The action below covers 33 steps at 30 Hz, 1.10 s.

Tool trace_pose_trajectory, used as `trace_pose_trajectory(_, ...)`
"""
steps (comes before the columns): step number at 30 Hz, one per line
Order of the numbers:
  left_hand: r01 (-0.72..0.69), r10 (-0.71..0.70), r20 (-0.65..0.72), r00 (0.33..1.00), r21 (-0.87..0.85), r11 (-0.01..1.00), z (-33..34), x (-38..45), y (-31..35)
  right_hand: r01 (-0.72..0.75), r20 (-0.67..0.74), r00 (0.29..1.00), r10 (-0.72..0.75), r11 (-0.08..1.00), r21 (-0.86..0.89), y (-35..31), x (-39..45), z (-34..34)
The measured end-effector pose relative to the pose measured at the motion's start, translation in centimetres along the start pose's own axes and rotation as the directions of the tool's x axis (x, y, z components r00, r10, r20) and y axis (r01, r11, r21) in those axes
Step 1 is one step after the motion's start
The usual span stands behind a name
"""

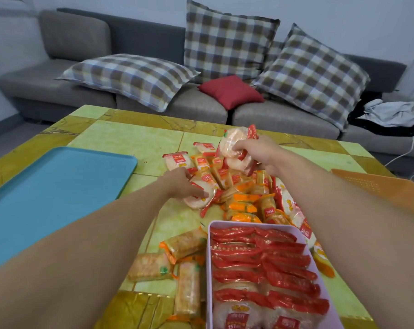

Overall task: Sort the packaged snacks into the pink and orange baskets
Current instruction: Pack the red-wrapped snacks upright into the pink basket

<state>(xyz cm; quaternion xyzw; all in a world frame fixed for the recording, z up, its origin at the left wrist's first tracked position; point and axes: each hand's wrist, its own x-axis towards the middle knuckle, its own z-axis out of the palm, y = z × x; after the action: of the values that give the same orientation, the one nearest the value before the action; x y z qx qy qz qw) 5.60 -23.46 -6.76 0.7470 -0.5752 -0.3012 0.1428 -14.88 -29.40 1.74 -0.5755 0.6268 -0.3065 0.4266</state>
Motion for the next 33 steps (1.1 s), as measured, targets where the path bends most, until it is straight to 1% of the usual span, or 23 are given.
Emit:
trace_pose_trajectory(2, 0.007, -0.001, 0.053, 0.999, -0.103, 0.995, -0.4, 0.1, -0.6, -0.02, 0.025, 1.0, 0.017, 0.995, 0.098, -0.3, 1.1, 0.6)
trace_pose_trajectory(4, 0.0, 0.007, 0.029, 1.0, -0.227, 0.974, -1.6, 0.0, -0.9, -0.052, 0.049, 0.998, 0.044, 0.983, 0.178, -0.6, 2.4, 1.3)
trace_pose_trajectory(6, -0.009, -0.043, -0.116, 0.992, -0.412, 0.911, -3.1, 0.6, -1.2, -0.083, 0.068, 0.995, 0.068, 0.967, 0.239, -0.7, 3.5, 2.1)
trace_pose_trajectory(7, -0.007, -0.11, -0.196, 0.974, -0.514, 0.858, -3.9, 1.4, -1.4, -0.098, 0.075, 0.994, 0.08, 0.957, 0.272, -0.7, 4.2, 2.5)
trace_pose_trajectory(8, -0.004, -0.175, -0.249, 0.952, -0.584, 0.811, -4.6, 2.1, -1.4, -0.108, 0.074, 0.993, 0.09, 0.945, 0.308, -0.7, 4.9, 2.8)
trace_pose_trajectory(9, 0.003, -0.215, -0.268, 0.939, -0.618, 0.786, -5.1, 2.7, -1.4, -0.114, 0.062, 0.993, 0.098, 0.935, 0.336, -0.7, 5.4, 3.1)
trace_pose_trajectory(10, 0.017, -0.238, -0.262, 0.935, -0.638, 0.77, -5.2, 3.6, -1.3, -0.119, 0.05, 0.993, 0.108, 0.927, 0.356, -0.8, 6.0, 3.5)
trace_pose_trajectory(11, 0.046, -0.259, -0.228, 0.939, -0.662, 0.748, -5.0, 4.4, -1.2, -0.123, 0.035, 0.992, 0.118, 0.922, 0.368, -0.9, 6.6, 3.8)
trace_pose_trajectory(13, 0.117, -0.31, -0.122, 0.943, -0.75, 0.651, -3.9, 6.1, -1.4, -0.131, 0.013, 0.991, 0.136, 0.915, 0.381, -1.3, 7.6, 4.4)
trace_pose_trajectory(14, 0.147, -0.338, -0.083, 0.937, -0.785, 0.601, -2.7, 8.6, -2.8, -0.138, 0.013, 0.989, 0.144, 0.914, 0.381, -1.4, 8.2, 4.9)
trace_pose_trajectory(15, 0.166, -0.362, -0.077, 0.929, -0.788, 0.593, -1.1, 12.2, -4.9, -0.141, 0.018, 0.989, 0.144, 0.918, 0.372, -1.7, 8.8, 5.4)
trace_pose_trajectory(17, 0.177, -0.432, -0.128, 0.893, -0.782, 0.597, 1.1, 16.8, -7.6, -0.142, 0.025, 0.99, 0.142, 0.937, 0.318, -2.0, 9.5, 6.6)
trace_pose_trajectory(18, 0.181, -0.464, -0.148, 0.873, -0.786, 0.591, 1.2, 16.6, -7.5, -0.14, 0.027, 0.99, 0.138, 0.949, 0.282, -2.0, 10.0, 7.1)
trace_pose_trajectory(19, 0.186, -0.47, -0.172, 0.866, -0.762, 0.621, 0.6, 14.4, -6.2, -0.139, 0.035, 0.99, 0.135, 0.96, 0.244, -1.9, 10.6, 7.8)
trace_pose_trajectory(21, 0.207, -0.459, -0.224, 0.86, -0.669, 0.714, -0.9, 9.2, -2.9, -0.146, 0.046, 0.989, 0.142, 0.982, 0.124, -1.4, 11.6, 8.6)
trace_pose_trajectory(22, 0.227, -0.472, -0.246, 0.847, -0.635, 0.739, -1.1, 8.8, -2.6, -0.15, 0.048, 0.988, 0.147, 0.987, 0.054, -1.2, 12.1, 8.9)
trace_pose_trajectory(23, 0.234, -0.471, -0.254, 0.845, -0.617, 0.751, -1.1, 8.5, -2.4, -0.156, 0.057, 0.986, 0.156, 0.988, -0.008, -1.1, 12.2, 8.8)
trace_pose_trajectory(25, 0.242, -0.48, -0.245, 0.842, -0.624, 0.743, -1.1, 8.7, -2.5, -0.177, 0.104, 0.977, 0.185, 0.981, -0.08, -1.0, 12.3, 8.8)
trace_pose_trajectory(27, 0.272, -0.49, -0.241, 0.837, -0.594, 0.757, -1.2, 9.1, -2.4, -0.193, 0.128, 0.97, 0.206, 0.976, -0.105, -0.9, 12.5, 8.7)
trace_pose_trajectory(28, 0.303, -0.49, -0.235, 0.84, -0.546, 0.781, -1.2, 9.1, -2.3, -0.183, 0.129, 0.972, 0.196, 0.978, -0.105, -0.8, 12.6, 8.8)
trace_pose_trajectory(30, 0.339, -0.467, -0.237, 0.852, -0.431, 0.836, -1.6, 8.6, -1.6, -0.139, 0.09, 0.985, 0.148, 0.985, -0.099, -0.9, 12.4, 9.0)
trace_pose_trajectory(32, 0.343, -0.456, -0.211, 0.865, -0.413, 0.844, -1.8, 8.3, -1.2, -0.072, 0.027, 0.997, 0.074, 0.995, -0.076, -1.3, 12.3, 9.5)
trace_pose_trajectory(33, 0.338, -0.46, -0.191, 0.867, -0.451, 0.826, -1.9, 8.1, -1.1, -0.031, 0.01, 0.999, 0.032, 0.998, -0.048, -1.6, 12.1, 9.7)
